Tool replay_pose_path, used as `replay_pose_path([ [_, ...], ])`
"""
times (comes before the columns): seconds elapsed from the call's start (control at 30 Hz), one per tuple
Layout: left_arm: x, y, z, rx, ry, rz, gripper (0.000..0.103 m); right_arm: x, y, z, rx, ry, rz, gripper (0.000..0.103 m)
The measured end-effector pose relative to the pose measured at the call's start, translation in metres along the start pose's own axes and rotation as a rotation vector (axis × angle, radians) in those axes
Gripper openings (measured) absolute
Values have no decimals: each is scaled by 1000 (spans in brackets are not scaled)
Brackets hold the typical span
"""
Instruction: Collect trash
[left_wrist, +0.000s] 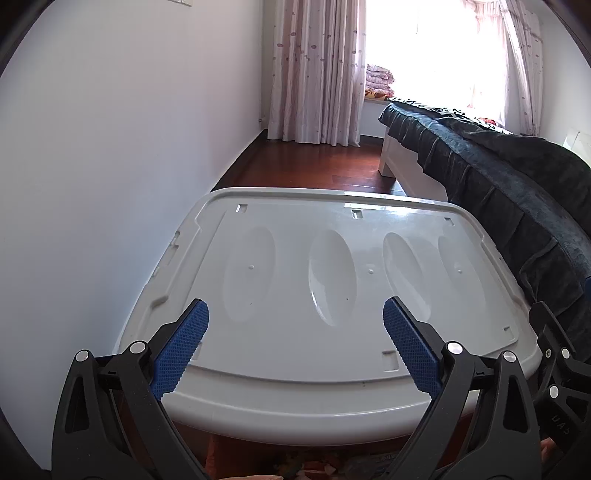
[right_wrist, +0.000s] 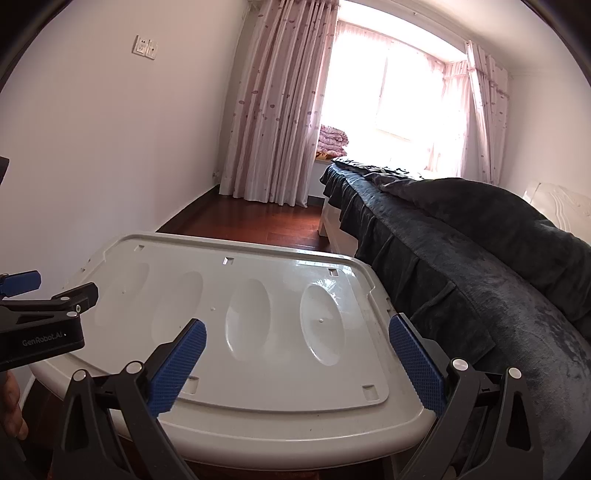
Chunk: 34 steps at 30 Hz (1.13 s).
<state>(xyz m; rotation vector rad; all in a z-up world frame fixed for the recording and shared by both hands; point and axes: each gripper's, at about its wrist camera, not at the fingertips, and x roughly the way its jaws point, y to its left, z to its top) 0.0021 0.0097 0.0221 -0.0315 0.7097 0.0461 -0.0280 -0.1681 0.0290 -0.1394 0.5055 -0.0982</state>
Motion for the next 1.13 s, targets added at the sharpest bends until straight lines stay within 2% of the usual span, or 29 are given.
replay_pose_path([
  [0.57,0,-2,0,4,-5,11,93,-2,1,-1,-27,-13,-1,98],
  [0.93,-3,-1,0,30,-60,8,93,-1,9,-5,-51,-5,7,98],
  [1.13,1,-3,3,38,-37,-7,93,0,5,-4,-35,-9,-3,98],
])
